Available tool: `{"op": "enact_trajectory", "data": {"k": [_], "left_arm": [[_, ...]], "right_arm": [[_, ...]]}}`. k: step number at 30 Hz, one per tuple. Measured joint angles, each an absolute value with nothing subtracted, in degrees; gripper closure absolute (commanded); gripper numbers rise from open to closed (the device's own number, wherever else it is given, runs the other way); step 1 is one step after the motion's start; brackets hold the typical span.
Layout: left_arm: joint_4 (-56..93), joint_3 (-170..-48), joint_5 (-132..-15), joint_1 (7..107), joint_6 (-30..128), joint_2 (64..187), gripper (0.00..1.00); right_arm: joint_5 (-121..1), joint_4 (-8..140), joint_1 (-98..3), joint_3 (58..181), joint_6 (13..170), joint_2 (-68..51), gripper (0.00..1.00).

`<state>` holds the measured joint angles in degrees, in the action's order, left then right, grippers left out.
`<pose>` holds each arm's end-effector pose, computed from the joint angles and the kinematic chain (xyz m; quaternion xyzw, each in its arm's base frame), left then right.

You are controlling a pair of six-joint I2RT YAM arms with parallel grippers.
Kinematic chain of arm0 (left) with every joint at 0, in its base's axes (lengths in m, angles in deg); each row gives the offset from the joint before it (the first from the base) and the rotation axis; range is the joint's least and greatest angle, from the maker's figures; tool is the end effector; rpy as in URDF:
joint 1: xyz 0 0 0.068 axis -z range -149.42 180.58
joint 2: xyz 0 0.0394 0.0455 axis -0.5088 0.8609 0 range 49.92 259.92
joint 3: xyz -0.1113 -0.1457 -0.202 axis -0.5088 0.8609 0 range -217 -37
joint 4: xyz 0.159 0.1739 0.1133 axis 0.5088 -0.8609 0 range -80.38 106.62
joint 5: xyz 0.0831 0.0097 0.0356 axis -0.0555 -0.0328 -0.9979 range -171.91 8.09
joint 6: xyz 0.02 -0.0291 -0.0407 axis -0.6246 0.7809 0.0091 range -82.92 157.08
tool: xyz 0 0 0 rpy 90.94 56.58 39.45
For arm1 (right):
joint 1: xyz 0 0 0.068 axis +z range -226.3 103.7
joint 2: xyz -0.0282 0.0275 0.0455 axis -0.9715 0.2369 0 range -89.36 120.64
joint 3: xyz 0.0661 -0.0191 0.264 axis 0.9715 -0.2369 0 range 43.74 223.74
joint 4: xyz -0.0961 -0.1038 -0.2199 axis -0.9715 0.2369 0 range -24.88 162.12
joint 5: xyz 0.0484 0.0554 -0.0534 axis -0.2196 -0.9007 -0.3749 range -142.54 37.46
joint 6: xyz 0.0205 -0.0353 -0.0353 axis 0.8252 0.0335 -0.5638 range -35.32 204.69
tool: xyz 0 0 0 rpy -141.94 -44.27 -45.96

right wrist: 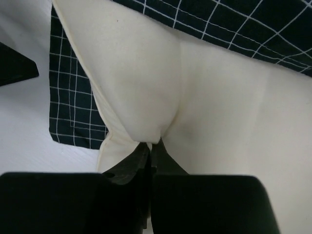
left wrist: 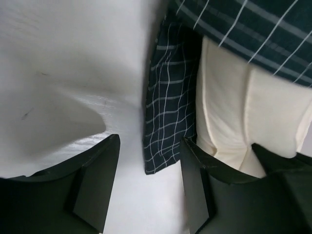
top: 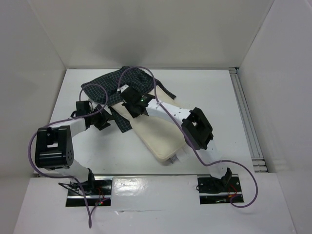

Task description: Put the pillow into the pillowcase

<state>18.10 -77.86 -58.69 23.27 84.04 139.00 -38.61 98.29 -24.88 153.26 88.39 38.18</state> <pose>0.2963 0.0239 0.1570 -0.3493 0.8442 -0.2984 0.2762 0.3188 0.3860 0.2194 -0.3418 0.8725 0.0512 0.3453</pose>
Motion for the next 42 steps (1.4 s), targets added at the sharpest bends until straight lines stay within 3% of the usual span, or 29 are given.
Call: {"op": "enact_trajectory", "data": {"k": [8, 12, 18, 24, 25, 27, 28, 35, 42], "left_arm": [[21.7, -77.4, -62.8, 27.7, 84.1, 140.9, 0.32], [26.9, -77.4, -63.3, 29.0, 84.6, 143.0, 0.40], [31.6, -80.4, -62.6, 29.3, 85.2, 148.5, 0.59], [31.7, -82.3, -62.2, 30.0, 85.3, 150.4, 0.58], [31.7, -82.3, -62.2, 30.1, 85.2, 150.4, 0.74], [31.5, -82.2, -62.3, 30.2, 85.3, 150.7, 0.95], [31.3, -82.2, -62.1, 30.2, 85.4, 151.2, 1.00], [31.8, -82.1, -60.0, 31.1, 85.2, 151.5, 1.00], [30.2, -78.0, -58.4, 33.5, 84.9, 143.6, 1.00]], "right_arm": [[-53.4, 94.7, -30.8, 151.4, 91.6, 36.8, 1.00], [-57.5, 93.7, -32.5, 151.4, 92.3, 36.7, 1.00], [-61.6, 93.0, -34.1, 150.5, 92.9, 36.0, 1.00], [-67.4, 91.6, -36.9, 149.0, 94.8, 34.1, 1.00], [-68.2, 91.4, -37.4, 148.9, 94.9, 33.8, 1.00], [-69.3, 91.2, -38.0, 148.7, 95.4, 33.2, 1.00], [-69.6, 91.2, -38.1, 148.7, 95.4, 33.0, 1.00], [-66.7, 92.7, -37.1, 149.7, 95.2, 33.0, 1.00], [-60.8, 94.1, -35.3, 152.1, 97.0, 34.4, 1.00]]}}
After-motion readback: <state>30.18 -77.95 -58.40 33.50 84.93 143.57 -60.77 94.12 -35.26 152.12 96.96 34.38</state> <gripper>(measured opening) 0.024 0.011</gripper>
